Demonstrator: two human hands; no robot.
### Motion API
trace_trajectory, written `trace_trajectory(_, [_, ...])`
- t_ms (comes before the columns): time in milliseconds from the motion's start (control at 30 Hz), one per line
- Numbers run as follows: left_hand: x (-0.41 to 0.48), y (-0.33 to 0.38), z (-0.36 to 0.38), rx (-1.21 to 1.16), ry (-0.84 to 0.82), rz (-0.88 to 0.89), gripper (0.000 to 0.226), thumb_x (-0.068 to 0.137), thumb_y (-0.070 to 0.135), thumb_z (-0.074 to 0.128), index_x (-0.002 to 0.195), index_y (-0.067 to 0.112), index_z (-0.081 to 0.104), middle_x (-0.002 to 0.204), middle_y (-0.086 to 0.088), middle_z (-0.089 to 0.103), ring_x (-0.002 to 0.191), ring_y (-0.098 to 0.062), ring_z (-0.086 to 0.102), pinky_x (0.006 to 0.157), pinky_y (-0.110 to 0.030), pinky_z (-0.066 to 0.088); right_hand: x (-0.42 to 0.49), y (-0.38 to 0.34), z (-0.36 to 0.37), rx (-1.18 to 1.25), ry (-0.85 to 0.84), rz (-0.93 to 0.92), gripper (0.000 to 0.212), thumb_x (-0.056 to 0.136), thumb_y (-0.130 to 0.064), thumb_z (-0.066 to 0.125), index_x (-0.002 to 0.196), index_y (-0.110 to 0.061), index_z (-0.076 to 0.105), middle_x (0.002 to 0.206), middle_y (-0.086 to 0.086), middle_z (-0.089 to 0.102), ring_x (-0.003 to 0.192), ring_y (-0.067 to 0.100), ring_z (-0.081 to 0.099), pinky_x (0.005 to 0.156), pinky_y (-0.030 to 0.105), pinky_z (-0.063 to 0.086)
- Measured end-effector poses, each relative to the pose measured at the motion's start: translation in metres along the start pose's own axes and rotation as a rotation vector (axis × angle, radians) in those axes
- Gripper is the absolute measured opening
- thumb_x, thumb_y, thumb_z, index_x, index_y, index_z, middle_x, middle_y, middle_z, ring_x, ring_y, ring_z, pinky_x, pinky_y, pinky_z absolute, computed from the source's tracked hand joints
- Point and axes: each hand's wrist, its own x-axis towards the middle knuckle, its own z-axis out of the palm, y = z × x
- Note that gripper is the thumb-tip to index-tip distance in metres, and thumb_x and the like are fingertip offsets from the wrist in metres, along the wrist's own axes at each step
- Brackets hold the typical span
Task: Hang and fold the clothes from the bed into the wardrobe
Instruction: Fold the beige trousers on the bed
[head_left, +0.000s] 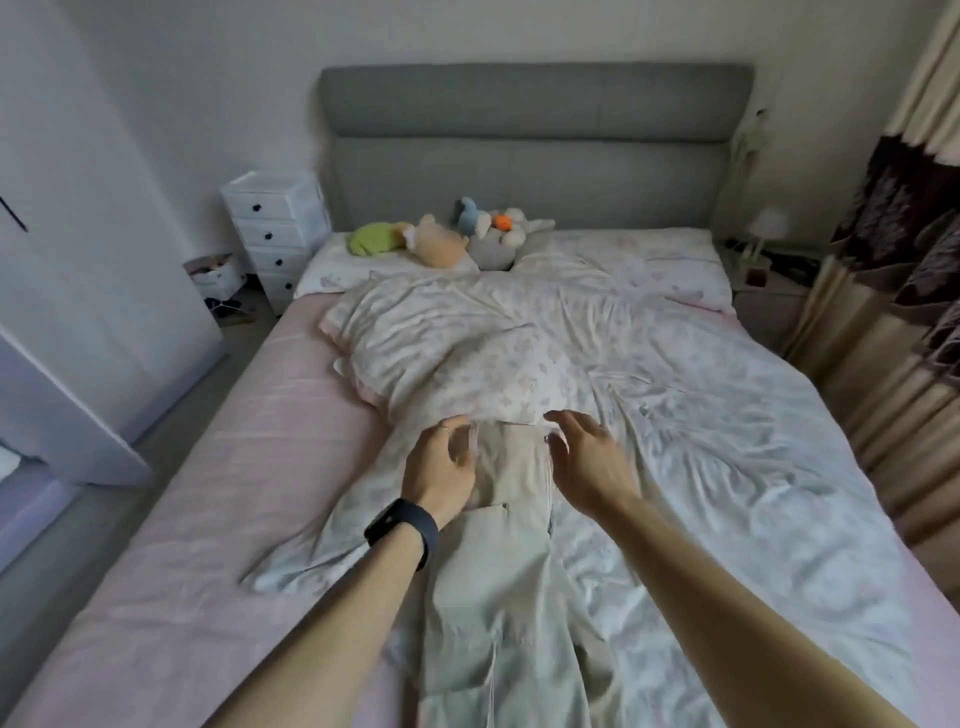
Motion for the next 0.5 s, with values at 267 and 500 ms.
trace_trajectory(267, [-0.138, -0.105, 0.026, 0.091, -0.176, -0.181, 0.045, 0.097, 0.016, 0.055, 0.140, 0.027, 0.050, 0.138, 0.002, 0.053, 0.123, -0.018, 0.056, 0.093, -0.017, 0.042, -0.155, 0.022, 0.071, 0.073, -0.195, 0.089, 0.040, 0.101, -0.021, 0.051, 0.140, -0.022, 0.055, 0.150, 0.003, 0.047, 0.137, 0.026, 0.042, 0.111, 0.035, 0.037])
trace_trajectory(500, [-0.336, -0.213, 0.035, 0.132, -0.356, -0.433, 0.053, 0.096, 0.020, 0.056, 0.146, 0.026, 0.041, 0.133, -0.001, 0.051, 0.116, -0.018, 0.057, 0.099, -0.032, 0.049, -0.400, 0.039, 0.114, 0.220, -0.312, 0.585, 0.046, 0.096, -0.029, 0.063, 0.138, -0.014, 0.052, 0.138, 0.011, 0.057, 0.124, 0.028, 0.056, 0.100, 0.035, 0.045])
